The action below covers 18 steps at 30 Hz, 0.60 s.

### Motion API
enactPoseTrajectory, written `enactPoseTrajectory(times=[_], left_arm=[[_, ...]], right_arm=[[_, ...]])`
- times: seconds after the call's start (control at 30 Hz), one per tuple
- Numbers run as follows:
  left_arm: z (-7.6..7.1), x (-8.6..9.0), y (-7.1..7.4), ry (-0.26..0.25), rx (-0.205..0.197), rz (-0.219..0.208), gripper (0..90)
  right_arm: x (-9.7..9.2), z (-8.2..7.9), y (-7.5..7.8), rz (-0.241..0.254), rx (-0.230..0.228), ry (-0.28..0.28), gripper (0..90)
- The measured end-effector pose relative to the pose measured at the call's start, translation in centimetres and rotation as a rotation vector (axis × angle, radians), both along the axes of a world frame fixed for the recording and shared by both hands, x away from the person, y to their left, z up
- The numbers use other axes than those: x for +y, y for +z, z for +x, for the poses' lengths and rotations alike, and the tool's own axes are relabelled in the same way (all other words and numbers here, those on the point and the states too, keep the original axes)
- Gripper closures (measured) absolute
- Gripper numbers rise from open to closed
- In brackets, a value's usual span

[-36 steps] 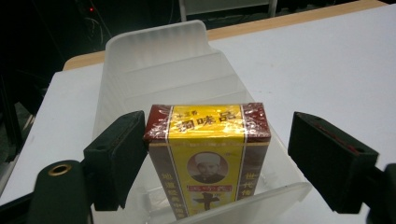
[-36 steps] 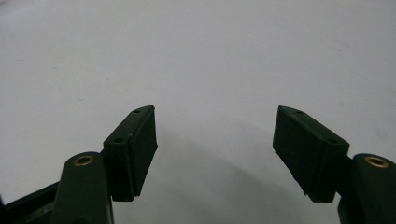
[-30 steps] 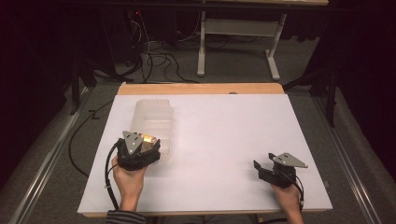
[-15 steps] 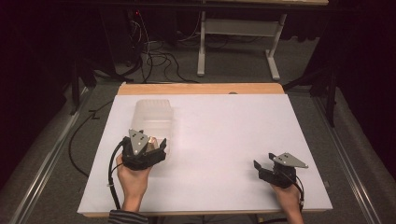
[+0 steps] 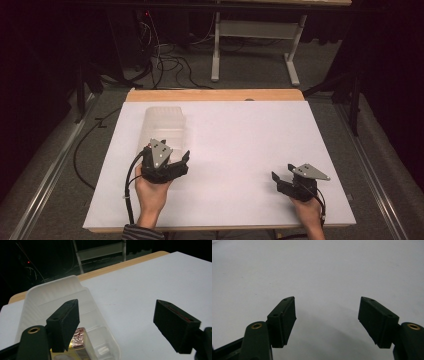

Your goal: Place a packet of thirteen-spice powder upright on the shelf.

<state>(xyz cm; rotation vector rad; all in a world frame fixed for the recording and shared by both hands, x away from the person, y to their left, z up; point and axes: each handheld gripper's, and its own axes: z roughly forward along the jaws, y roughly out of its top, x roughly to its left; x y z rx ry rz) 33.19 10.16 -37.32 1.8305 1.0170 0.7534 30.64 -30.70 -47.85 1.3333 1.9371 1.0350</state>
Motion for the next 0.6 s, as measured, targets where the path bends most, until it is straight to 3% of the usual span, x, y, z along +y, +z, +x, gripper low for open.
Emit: enactPoseTrajectory(times=[0.6], left_arm=[[-0.1, -2.0, -0.6, -0.067, 0.028, -0.011, 22.1]], right_arm=[[0.0, 0.0, 0.0, 0.004, -0.004, -0.004, 30.8]])
